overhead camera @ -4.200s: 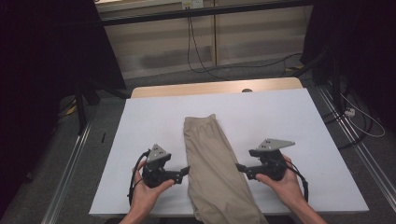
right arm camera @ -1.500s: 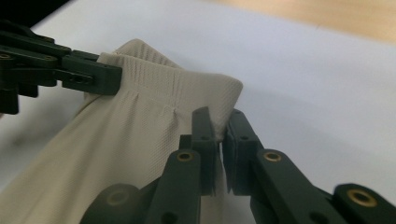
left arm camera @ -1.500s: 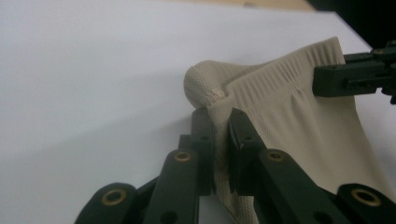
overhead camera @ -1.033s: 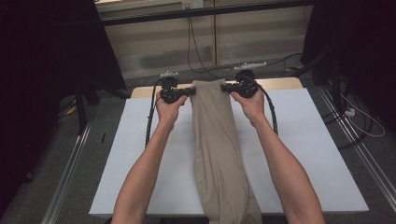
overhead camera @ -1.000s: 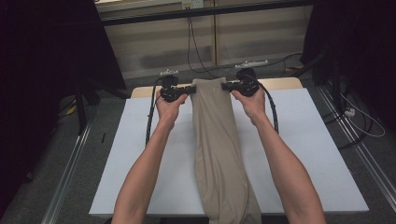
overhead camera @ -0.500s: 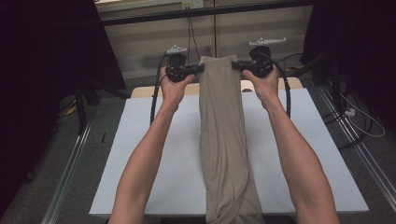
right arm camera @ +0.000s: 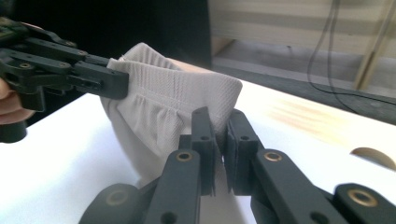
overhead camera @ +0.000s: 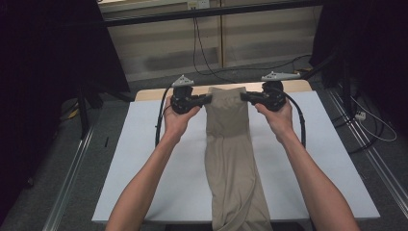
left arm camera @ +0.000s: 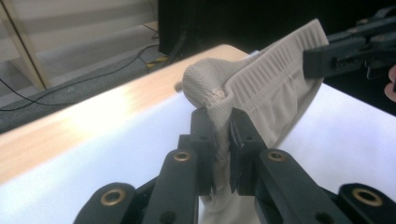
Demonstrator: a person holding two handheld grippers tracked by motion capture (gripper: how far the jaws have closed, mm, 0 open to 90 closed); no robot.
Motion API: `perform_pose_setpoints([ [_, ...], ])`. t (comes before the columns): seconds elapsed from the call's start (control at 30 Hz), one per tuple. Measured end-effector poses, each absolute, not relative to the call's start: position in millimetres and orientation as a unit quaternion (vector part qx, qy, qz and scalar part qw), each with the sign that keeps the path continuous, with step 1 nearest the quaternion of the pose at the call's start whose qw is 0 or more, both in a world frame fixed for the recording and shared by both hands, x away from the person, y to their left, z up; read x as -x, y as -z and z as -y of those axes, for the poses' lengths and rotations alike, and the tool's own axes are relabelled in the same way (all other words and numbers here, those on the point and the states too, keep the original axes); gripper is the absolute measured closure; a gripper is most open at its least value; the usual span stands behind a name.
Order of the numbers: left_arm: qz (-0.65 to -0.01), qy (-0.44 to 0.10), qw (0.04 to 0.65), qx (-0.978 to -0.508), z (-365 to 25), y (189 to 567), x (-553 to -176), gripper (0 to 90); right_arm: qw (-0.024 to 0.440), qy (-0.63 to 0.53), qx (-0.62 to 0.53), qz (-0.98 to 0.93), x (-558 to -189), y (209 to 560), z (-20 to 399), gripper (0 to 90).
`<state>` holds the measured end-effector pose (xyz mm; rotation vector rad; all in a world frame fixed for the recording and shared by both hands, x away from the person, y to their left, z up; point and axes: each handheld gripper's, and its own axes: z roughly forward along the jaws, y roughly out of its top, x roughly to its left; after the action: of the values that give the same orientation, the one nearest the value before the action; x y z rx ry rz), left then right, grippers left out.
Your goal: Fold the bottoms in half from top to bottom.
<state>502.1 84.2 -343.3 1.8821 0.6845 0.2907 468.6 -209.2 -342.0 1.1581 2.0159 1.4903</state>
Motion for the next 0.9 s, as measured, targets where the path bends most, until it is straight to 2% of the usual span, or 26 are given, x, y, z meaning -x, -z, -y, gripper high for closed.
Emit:
perform_pose_setpoints([
  [0.37, -0.239, -0.107, 0.518, -0.815, -101.8, 359.2, -417.0, 82.2, 0.162, -0.535, -0.358, -0.748, -387.9, 362.0, 206.3, 83.4],
  [0.63, -0.214, -0.081, 0.489, -0.842, -104.2, 395.2, -373.0, 81.9, 0.129, -0.506, -0.342, -0.781, -344.8, 402.6, 204.9, 82.9],
  [0.9, -0.198, -0.062, 0.433, -0.877, -104.2, 426.4, -339.9, 80.9, 0.080, -0.465, -0.338, -0.815, -310.9, 441.1, 197.1, 81.3],
])
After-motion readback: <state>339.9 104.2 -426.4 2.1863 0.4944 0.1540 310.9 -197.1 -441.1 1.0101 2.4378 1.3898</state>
